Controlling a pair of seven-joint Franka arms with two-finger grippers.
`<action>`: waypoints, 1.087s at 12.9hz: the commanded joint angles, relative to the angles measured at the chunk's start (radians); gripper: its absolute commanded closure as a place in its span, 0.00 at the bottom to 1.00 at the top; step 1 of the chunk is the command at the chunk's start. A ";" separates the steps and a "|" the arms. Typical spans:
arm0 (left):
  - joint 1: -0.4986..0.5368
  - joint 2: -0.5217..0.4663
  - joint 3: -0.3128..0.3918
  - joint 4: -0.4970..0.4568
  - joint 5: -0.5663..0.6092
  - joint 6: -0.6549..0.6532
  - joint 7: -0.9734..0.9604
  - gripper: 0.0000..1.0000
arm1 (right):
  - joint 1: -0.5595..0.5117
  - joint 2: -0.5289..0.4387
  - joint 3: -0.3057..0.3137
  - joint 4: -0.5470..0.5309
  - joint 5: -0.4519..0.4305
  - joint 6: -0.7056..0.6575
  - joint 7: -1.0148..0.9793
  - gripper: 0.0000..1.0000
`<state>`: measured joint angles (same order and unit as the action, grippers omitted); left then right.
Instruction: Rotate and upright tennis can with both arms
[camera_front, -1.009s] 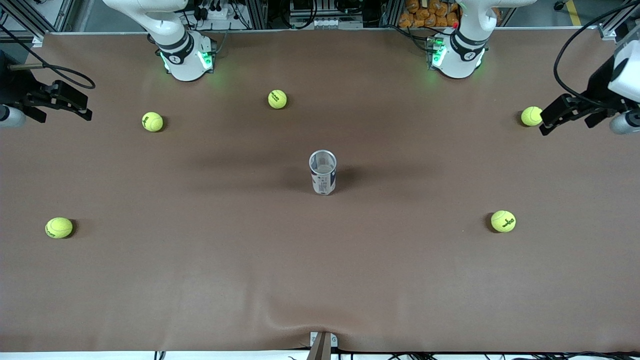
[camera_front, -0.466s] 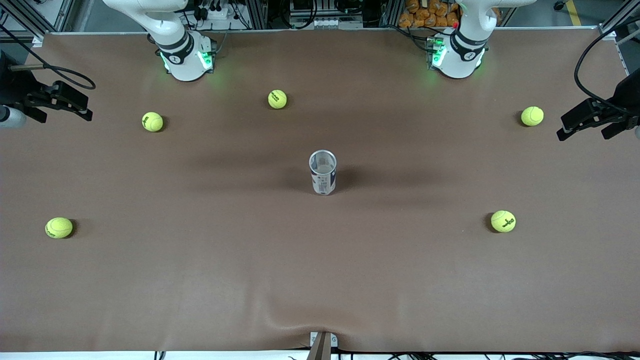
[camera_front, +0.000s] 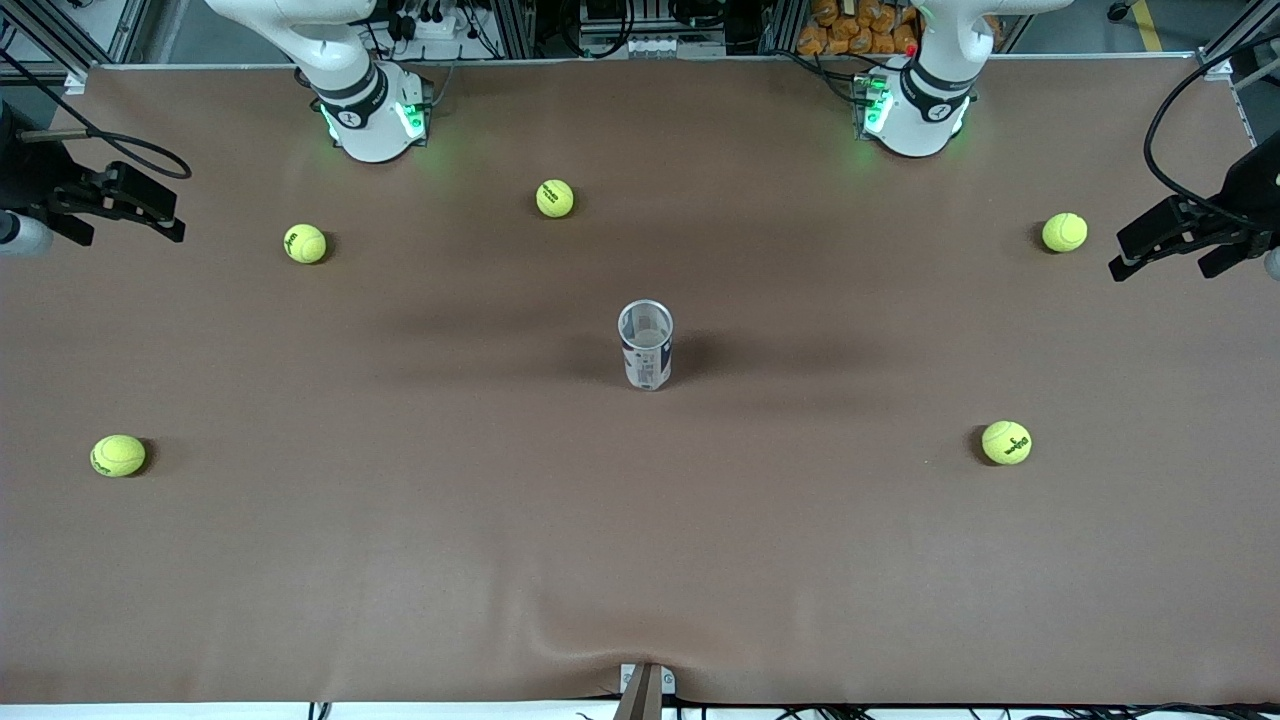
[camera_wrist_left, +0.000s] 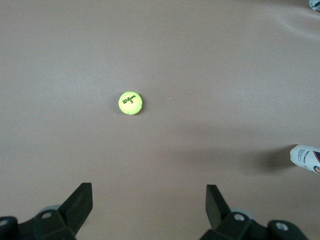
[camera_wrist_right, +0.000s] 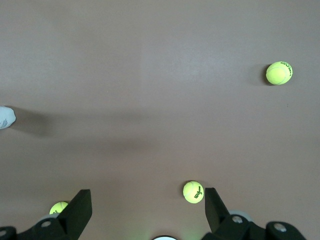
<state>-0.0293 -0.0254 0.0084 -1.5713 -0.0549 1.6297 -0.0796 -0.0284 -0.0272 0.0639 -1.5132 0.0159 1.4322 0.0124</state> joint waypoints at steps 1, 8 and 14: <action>0.003 -0.002 -0.015 0.010 0.018 -0.014 -0.009 0.00 | -0.010 -0.019 0.007 -0.018 0.004 0.008 0.015 0.00; 0.014 -0.002 -0.022 0.013 0.018 -0.060 -0.003 0.00 | -0.010 -0.019 0.007 -0.018 0.004 0.007 0.015 0.00; 0.015 -0.004 -0.067 0.013 0.067 -0.080 -0.002 0.00 | -0.010 -0.017 0.007 -0.018 0.004 0.008 0.015 0.00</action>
<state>-0.0253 -0.0254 -0.0434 -1.5713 -0.0098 1.5687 -0.0796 -0.0284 -0.0272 0.0638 -1.5137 0.0159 1.4322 0.0128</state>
